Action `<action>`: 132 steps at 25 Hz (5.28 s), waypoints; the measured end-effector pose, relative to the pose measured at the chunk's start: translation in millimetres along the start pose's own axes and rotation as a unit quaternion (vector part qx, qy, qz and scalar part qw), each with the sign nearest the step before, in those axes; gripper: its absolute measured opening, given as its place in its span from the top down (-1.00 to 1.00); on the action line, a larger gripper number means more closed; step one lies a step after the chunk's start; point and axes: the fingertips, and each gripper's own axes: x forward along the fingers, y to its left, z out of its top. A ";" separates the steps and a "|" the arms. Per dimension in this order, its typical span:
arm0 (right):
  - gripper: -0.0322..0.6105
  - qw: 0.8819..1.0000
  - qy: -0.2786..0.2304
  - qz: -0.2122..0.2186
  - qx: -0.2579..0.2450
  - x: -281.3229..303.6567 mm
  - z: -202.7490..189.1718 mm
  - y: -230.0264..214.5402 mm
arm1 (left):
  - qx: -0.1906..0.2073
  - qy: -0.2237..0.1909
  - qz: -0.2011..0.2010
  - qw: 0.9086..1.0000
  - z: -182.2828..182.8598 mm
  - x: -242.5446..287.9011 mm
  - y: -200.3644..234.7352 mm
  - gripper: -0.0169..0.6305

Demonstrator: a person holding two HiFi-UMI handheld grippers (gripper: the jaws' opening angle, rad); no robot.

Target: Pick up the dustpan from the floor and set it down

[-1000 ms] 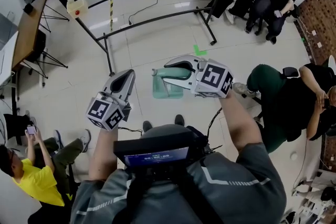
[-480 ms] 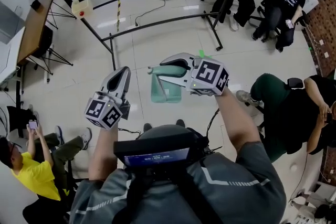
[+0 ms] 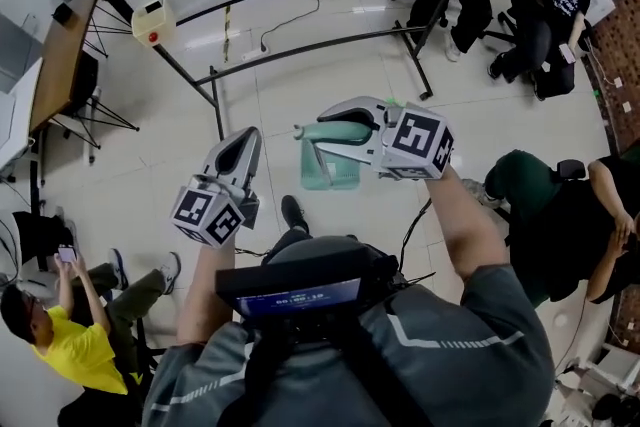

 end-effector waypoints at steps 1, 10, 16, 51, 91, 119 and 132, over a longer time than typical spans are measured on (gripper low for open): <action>0.38 1.000 -0.001 -0.005 0.001 9.8 3.6 -12.7 | -0.003 0.003 -0.009 1.000 3.7 6.1 17.3 0.84; 0.38 1.000 -0.005 -0.022 -0.003 90.5 26.8 -119.0 | -0.013 0.017 -0.061 0.998 38.3 54.3 164.6 0.85; 0.38 1.000 0.000 -0.031 0.003 116.5 26.4 -181.9 | -0.019 0.022 -0.057 0.998 44.6 88.6 216.0 0.85; 0.38 0.993 0.100 0.037 0.047 173.7 -287.3 -325.9 | -0.087 0.131 -0.007 0.988 -227.6 258.8 304.0 0.84; 0.23 0.979 0.162 0.084 0.085 226.1 -484.0 -280.7 | -0.121 0.197 0.003 0.973 -393.7 280.1 317.2 0.84; 0.32 0.977 -0.144 -0.151 0.043 30.7 27.6 -247.6 | -0.014 0.006 -0.052 0.999 52.8 181.5 157.3 0.85; 0.81 0.962 -0.157 -0.215 0.063 -37.0 79.9 -240.0 | 0.012 -0.040 -0.040 0.998 123.9 170.9 109.4 0.84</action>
